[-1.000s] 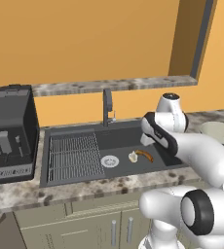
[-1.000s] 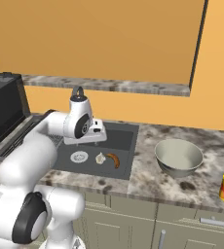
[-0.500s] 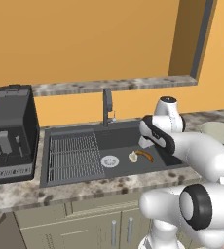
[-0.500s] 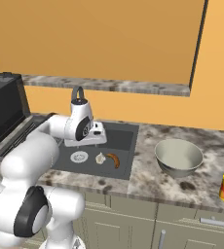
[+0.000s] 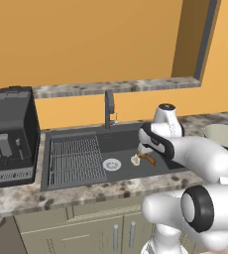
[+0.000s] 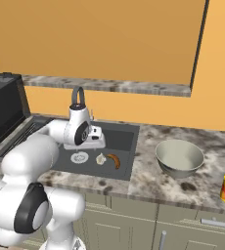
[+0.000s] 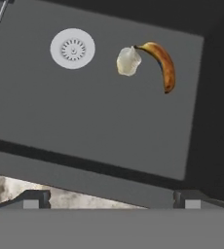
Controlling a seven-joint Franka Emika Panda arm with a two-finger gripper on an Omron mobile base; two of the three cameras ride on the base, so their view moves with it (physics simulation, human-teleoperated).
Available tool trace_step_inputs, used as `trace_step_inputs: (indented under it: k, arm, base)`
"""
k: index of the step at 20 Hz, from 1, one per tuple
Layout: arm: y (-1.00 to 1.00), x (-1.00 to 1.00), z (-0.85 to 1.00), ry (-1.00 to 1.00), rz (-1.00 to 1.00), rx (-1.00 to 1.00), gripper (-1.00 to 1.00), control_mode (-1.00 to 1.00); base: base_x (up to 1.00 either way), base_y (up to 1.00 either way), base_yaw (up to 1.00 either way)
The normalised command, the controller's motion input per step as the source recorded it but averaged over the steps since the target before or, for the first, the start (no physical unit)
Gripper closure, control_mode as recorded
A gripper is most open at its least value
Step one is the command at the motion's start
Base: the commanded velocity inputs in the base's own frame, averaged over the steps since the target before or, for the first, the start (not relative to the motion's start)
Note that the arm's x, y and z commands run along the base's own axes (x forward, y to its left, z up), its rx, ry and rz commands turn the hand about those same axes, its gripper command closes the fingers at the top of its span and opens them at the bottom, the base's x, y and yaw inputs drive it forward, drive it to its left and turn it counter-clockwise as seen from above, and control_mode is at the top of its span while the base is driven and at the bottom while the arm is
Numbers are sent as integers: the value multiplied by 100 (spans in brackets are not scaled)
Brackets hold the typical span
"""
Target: Remove the garlic and banana from the sink. Then move the bowl and cup from the counter to the sink for washing.
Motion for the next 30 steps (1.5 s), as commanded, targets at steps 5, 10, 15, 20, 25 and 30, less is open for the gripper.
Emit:
trace_step_inputs:
  k: [5, 10, 15, 20, 25, 30]
  arm:
    - [0, 8, -20, -1, -5, 0, -100, -100]
    - [0, 9, -17, -2, -4, 0, -100, -100]
    - [0, 13, -10, 0, -1, 1, -100, -100]
    - [0, 13, -5, 0, 0, 2, -100, -100]
    - [1, 14, -7, -1, 0, 1, -100, -100]
    - [0, 14, -8, -5, -1, 0, -100, -100]
  base:
    - [0, 0, 0]
    - [0, 0, 0]
    - [0, 0, 0]
    - [0, 0, 0]
    - [0, 0, 0]
    - [0, 0, 0]
